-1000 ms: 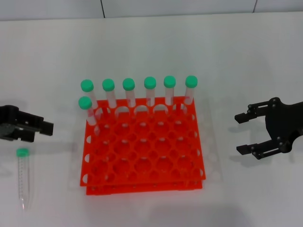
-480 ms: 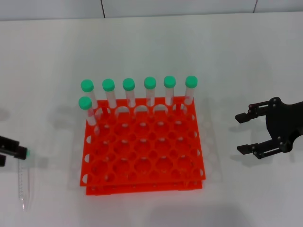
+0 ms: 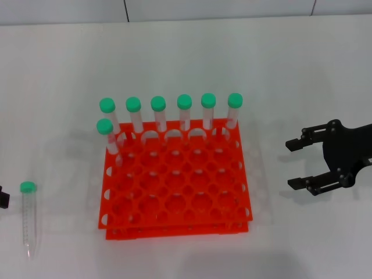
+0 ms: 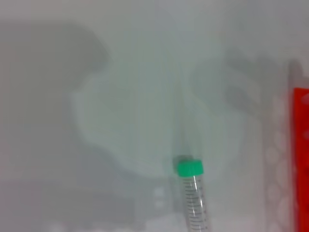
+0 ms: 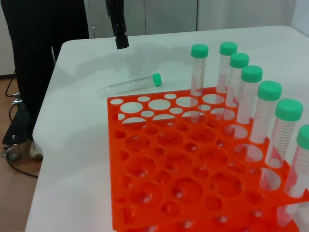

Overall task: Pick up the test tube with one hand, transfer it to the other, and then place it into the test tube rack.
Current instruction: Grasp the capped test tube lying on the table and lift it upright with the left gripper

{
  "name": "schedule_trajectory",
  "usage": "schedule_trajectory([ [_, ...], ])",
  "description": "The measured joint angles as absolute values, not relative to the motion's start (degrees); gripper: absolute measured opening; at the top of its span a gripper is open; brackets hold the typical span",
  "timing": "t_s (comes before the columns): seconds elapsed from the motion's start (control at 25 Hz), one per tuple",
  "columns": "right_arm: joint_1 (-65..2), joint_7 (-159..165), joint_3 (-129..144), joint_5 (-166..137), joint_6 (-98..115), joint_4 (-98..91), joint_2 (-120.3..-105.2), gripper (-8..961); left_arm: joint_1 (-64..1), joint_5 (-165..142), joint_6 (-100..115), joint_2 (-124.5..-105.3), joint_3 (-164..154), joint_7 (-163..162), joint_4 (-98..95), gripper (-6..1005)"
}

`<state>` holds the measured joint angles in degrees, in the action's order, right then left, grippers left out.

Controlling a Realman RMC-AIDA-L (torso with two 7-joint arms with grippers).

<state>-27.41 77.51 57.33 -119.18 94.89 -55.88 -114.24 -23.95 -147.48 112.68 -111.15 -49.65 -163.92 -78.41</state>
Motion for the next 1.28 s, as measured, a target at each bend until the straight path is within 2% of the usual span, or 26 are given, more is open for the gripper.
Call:
schedule_trajectory([
  [0.76,-27.4,76.7,57.3,-119.2,93.2,-55.6,-114.61,750,-29.9,-154.9,110.1,-111.95,-50.2,-162.9,-70.3,608],
  [1.0,-27.4,76.7,57.4,-119.2,93.0,-55.6,-114.61,750,-31.8,-155.0,108.2,-113.15,-50.7,-162.1,-64.8,608],
  [1.28,-27.5,76.7,57.4,-119.2,92.8,-55.6,-114.61,750,-34.0,-157.4,108.4,-113.44,-52.4,-162.4,-61.6,607],
])
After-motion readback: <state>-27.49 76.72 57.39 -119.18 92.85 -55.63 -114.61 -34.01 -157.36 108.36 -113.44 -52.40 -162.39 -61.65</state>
